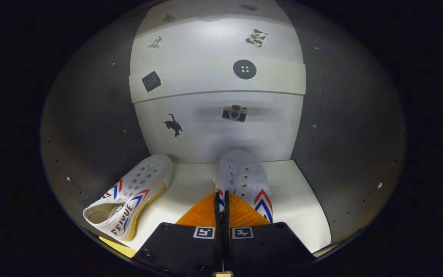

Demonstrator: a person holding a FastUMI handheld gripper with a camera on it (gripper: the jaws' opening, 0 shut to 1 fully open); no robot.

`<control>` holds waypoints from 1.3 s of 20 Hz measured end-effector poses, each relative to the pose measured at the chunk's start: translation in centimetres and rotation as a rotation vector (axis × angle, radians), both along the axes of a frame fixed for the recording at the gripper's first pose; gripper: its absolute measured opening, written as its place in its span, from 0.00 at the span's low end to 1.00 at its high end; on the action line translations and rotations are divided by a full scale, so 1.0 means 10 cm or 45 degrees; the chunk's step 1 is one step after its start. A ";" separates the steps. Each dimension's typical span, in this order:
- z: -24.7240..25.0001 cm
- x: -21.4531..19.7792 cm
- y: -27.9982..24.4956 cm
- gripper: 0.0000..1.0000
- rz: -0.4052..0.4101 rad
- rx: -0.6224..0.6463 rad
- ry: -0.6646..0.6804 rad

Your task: Open the shoe cabinet door, grab the shoes and put them into the shoe cabinet, then close the shoe cabinet door.

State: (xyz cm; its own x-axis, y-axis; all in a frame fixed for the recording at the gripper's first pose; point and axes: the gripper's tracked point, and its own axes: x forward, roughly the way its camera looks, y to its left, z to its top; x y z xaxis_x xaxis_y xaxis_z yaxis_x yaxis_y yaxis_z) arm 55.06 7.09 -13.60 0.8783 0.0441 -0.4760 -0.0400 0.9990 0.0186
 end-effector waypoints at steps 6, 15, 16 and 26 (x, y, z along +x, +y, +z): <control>0.22 -0.26 -0.03 0.22 -0.050 0.036 -0.043; 0.88 -1.96 0.34 0.98 0.070 -0.012 -0.307; 0.95 -2.18 0.40 0.99 0.083 0.013 -0.346; 1.19 -4.19 0.37 0.98 0.139 0.060 -0.551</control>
